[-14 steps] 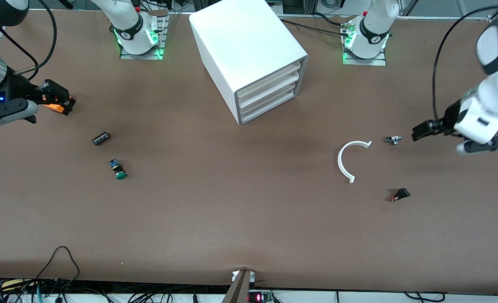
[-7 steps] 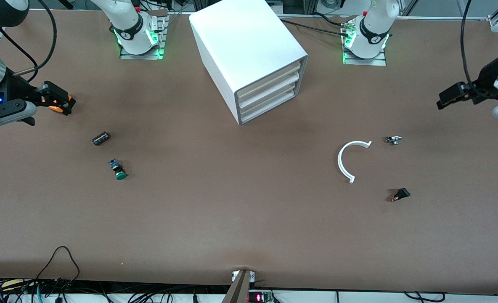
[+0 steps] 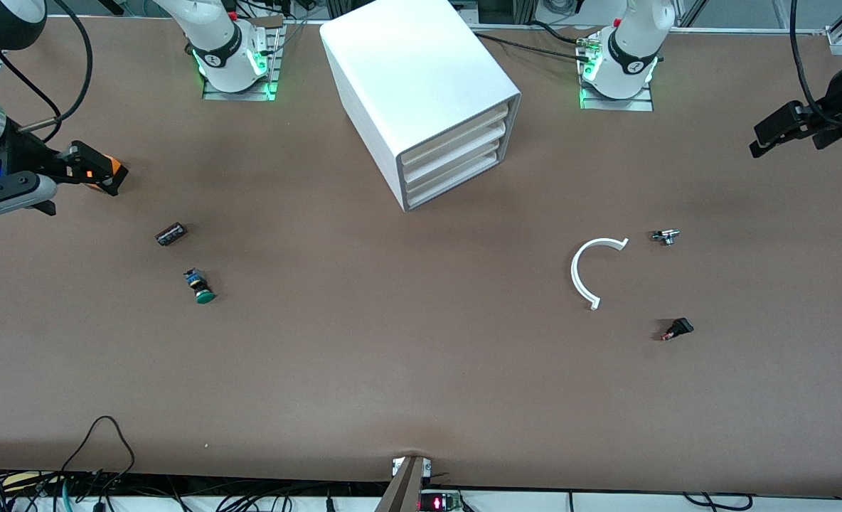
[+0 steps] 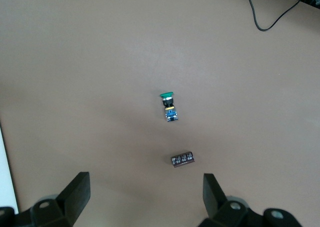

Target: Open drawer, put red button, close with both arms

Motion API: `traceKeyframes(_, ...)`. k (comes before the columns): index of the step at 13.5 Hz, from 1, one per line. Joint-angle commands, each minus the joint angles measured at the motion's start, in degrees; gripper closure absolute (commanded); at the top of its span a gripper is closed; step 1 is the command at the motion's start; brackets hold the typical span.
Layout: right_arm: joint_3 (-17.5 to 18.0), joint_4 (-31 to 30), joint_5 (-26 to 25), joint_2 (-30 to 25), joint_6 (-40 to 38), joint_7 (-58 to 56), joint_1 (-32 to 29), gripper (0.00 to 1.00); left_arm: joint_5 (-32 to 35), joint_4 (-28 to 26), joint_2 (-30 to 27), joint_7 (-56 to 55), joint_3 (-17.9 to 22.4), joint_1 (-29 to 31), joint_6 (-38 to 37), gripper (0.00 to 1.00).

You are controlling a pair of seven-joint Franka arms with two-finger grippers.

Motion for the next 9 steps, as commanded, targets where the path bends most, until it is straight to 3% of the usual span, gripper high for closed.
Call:
traceKeyframes(1,0.6,0.9,0.6,0.5,0.0,0.3,-0.8,0.00,-0.5,0.8,0.3,-0.6,1.3,-0.7,0.8,0.00)
traceKeyframes(5,0.6,0.8,1.0,0.5,-0.2,0.3,-0.9,0.00,-0.7,0.9,0.5,0.1,1.5,-1.5,1.4,0.00)
traceKeyframes(9,0.6,0.9,1.0,1.0,0.1,0.3,-0.9,0.00,-1.2,0.7,2.4,6.8,3.5,-2.2,10.1,0.00)
